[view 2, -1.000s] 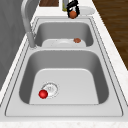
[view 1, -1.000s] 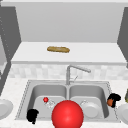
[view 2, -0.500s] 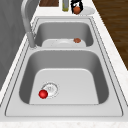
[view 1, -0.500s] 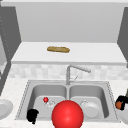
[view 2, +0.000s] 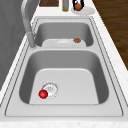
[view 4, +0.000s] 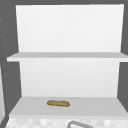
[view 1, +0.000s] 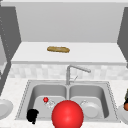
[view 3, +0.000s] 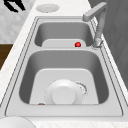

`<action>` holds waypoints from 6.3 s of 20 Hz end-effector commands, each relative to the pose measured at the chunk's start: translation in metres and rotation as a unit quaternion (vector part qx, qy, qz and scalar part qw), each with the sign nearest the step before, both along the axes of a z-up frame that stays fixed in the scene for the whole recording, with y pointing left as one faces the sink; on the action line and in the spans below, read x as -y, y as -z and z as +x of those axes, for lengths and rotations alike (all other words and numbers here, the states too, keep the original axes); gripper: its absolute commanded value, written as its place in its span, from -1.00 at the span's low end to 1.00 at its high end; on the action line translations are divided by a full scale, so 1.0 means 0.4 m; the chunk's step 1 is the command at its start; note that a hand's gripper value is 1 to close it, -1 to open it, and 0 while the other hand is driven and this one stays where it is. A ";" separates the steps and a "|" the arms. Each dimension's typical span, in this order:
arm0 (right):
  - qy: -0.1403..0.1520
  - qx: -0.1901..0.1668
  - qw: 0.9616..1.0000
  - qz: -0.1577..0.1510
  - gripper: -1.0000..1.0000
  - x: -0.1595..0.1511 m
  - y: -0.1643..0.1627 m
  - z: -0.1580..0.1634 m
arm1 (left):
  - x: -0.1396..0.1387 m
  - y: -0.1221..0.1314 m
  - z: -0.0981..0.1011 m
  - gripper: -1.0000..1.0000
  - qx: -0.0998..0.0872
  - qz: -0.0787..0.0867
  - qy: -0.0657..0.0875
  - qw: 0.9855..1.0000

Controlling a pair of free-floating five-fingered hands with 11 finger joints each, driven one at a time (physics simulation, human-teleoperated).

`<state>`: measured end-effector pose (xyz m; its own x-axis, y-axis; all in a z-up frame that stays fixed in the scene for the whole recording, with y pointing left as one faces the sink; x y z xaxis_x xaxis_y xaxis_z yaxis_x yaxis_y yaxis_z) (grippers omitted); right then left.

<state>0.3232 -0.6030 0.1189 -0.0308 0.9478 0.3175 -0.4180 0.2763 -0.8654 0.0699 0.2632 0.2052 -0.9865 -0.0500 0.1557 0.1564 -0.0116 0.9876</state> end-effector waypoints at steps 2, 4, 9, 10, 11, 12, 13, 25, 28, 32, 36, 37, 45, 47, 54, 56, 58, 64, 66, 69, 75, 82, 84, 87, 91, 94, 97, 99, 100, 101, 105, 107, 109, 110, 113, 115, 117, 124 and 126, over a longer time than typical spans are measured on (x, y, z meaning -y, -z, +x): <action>-0.025 0.007 1.000 0.001 1.00 0.072 0.037 -0.002 | 0.000 0.000 0.000 0.00 0.000 0.000 0.000 1.000; -0.030 0.005 1.000 0.000 1.00 0.091 0.066 0.012 | 0.000 0.000 0.000 0.00 0.000 0.000 0.000 1.000; -0.031 -0.005 0.998 0.048 1.00 0.144 0.133 0.025 | 0.000 0.000 0.000 0.00 0.000 0.000 0.000 1.000; -0.030 -0.008 0.997 0.064 1.00 0.146 0.139 0.030 | 0.000 0.000 0.000 0.00 0.000 0.000 0.000 1.000; -0.032 -0.010 0.996 0.077 1.00 0.152 0.144 0.033 | 0.000 0.000 0.000 0.00 0.000 0.000 0.000 1.000; -0.030 -0.014 0.996 0.088 1.00 0.150 0.148 0.036 | 0.000 0.000 0.000 0.00 0.000 0.000 0.000 1.000; -0.029 -0.017 0.994 0.099 1.00 0.155 0.151 0.036 | 0.000 0.000 0.000 0.00 0.000 0.000 0.000 1.000; 0.011 0.047 0.991 0.126 1.00 0.136 0.090 -0.062 | 0.000 0.000 0.000 0.00 0.000 0.000 0.000 1.000; 0.010 0.047 0.993 0.110 1.00 0.124 0.096 -0.071 | 0.000 0.000 0.000 0.00 0.000 0.000 0.000 1.000; 0.006 0.035 0.997 0.072 1.00 0.124 0.053 -0.071 | 0.000 0.000 0.000 0.00 0.000 0.000 0.000 1.000; 0.005 0.043 0.998 0.040 1.00 0.129 0.013 -0.081 | 0.000 0.000 0.000 0.00 0.000 0.000 0.000 1.000; 0.005 0.041 0.999 0.032 1.00 0.131 0.005 -0.085 | 0.000 0.000 0.000 0.00 0.000 0.000 0.000 1.000; -0.011 0.021 1.000 -0.015 -1.00 0.149 -0.050 -0.116 | 0.000 0.000 0.000 0.00 0.000 0.000 0.000 1.000; -0.011 0.015 0.999 -0.033 -1.00 0.148 -0.066 -0.126 | 0.000 0.000 0.000 0.00 0.000 0.000 0.000 1.000; -0.010 0.013 0.996 -0.088 -1.00 0.165 -0.117 -0.133 | 0.000 0.000 0.000 0.00 0.000 0.000 0.000 1.000; -0.010 0.020 0.995 -0.101 -1.00 0.175 -0.135 -0.135 | 0.000 0.000 0.000 0.00 0.000 0.000 0.000 1.000; -0.011 0.021 0.994 -0.111 -1.00 0.187 -0.152 -0.144 | 0.000 0.000 0.000 0.00 0.000 0.000 0.000 1.000; -0.012 0.014 0.990 -0.139 -1.00 0.220 -0.207 -0.169 | 0.000 0.000 0.000 0.00 0.000 0.000 0.000 1.000; -0.013 0.014 0.989 -0.146 -1.00 0.238 -0.228 -0.181 | 0.000 0.000 0.000 0.00 0.000 0.000 0.000 1.000; -0.013 0.012 0.988 -0.153 -1.00 0.255 -0.263 -0.195 | 0.000 0.000 0.000 0.00 0.000 0.000 0.000 1.000; -0.014 0.007 0.987 -0.162 -1.00 0.285 -0.365 -0.187 | 0.000 0.000 0.000 0.00 0.000 0.000 0.000 1.000; 0.001 0.003 0.986 -0.166 -1.00 0.278 -0.473 -0.146 | 0.000 0.000 0.000 0.00 0.000 0.000 0.000 1.000; 0.001 0.001 0.985 -0.173 -1.00 0.277 -0.504 -0.117 | 0.000 0.000 0.000 0.00 0.000 0.000 0.000 1.000; 0.012 0.004 0.984 -0.177 -1.00 0.257 -0.529 -0.078 | 0.000 0.000 0.000 0.00 0.000 0.000 0.000 1.000; 0.042 0.009 0.982 -0.182 -1.00 0.218 -0.564 -0.024 | 0.000 0.000 0.000 0.00 0.000 0.000 0.000 1.000; 0.045 -0.002 0.979 -0.197 -1.00 0.198 -0.595 0.015 | 0.000 0.000 0.000 0.00 0.000 0.000 0.000 1.000; 0.049 -0.002 0.977 -0.206 -1.00 0.179 -0.635 0.046 | 0.000 0.000 0.000 0.00 0.000 0.000 0.000 1.000; 0.048 -0.002 0.977 -0.209 -1.00 0.171 -0.660 0.057 | 0.000 0.000 0.000 0.00 0.000 0.000 0.000 1.000; 0.047 -0.002 0.976 -0.211 -1.00 0.164 -0.672 0.063 | 0.000 0.000 0.000 0.00 0.000 0.000 0.000 1.000; 0.045 -0.010 0.976 -0.211 -1.00 0.150 -0.674 0.067 | 0.000 0.000 0.000 0.00 0.000 0.000 0.000 1.000; 0.038 -0.026 0.975 -0.219 -1.00 0.108 -0.699 0.088 | 0.000 0.000 0.000 0.00 0.000 0.000 0.000 1.000; 0.037 -0.035 0.973 -0.225 -1.00 0.081 -0.696 0.092 | 0.000 0.000 0.000 0.00 0.000 0.000 0.000 1.000; 0.032 -0.042 0.971 -0.232 -1.00 0.058 -0.699 0.090 | 0.000 0.000 0.000 0.00 0.000 0.000 0.000 1.000; 0.030 -0.046 0.971 -0.233 -1.00 0.045 -0.701 0.092 | 0.000 0.000 0.000 0.00 0.000 0.000 0.000 1.000; 0.024 -0.063 0.968 -0.243 -1.00 0.012 -0.702 0.095 | 0.000 0.000 0.000 0.00 0.000 0.000 0.000 1.000; 0.022 -0.076 0.966 -0.248 -1.00 -0.012 -0.703 0.096 | 0.000 0.000 0.000 0.00 0.000 0.000 0.000 1.000; 0.021 -0.090 0.963 -0.252 -1.00 -0.039 -0.699 0.097 | 0.000 0.000 0.000 0.00 0.000 0.000 0.000 1.000; 0.020 -0.131 0.955 -0.267 -1.00 -0.121 -0.684 0.104 | 0.000 0.000 0.000 0.00 0.000 0.000 0.000 1.000; 0.027 -0.144 0.953 -0.265 -1.00 -0.129 -0.685 0.115 | 0.000 0.000 0.000 0.00 0.000 0.000 0.000 1.000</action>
<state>0.3646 -0.5587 0.3930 0.0524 0.9872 -0.1507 -0.6165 -0.0867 -0.7826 0.0699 0.2632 0.2052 -0.9865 -0.0500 0.1557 0.1564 -0.0116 0.9876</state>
